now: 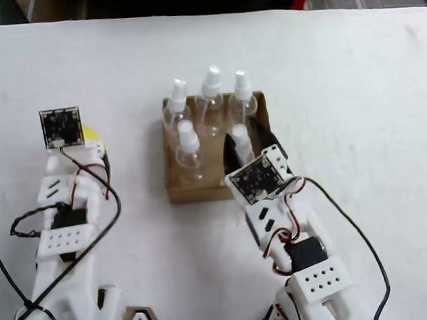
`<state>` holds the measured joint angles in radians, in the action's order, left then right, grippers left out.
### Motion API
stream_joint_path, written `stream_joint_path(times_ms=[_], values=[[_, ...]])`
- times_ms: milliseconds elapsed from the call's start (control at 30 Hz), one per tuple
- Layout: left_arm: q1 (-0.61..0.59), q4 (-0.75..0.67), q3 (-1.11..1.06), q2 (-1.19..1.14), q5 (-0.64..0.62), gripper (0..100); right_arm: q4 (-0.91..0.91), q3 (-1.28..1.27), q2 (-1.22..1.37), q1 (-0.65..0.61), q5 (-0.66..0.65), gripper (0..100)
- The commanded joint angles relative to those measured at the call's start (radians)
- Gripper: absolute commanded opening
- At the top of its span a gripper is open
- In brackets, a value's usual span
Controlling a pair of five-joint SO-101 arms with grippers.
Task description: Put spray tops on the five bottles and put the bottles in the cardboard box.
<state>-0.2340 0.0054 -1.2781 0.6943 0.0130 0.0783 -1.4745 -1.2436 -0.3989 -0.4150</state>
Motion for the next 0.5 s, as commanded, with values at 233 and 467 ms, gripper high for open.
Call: stream_joint_path(times_ms=[233, 467], values=[[0.013, -0.025, 0.008, 0.002, 0.011, 3, -0.015, 0.028, -0.022, -0.002, 0.008, 17.0], [0.013, -0.025, 0.009, 0.002, 0.011, 3, 0.096, 0.044, -0.242, -0.001, 0.091, 17.2]])
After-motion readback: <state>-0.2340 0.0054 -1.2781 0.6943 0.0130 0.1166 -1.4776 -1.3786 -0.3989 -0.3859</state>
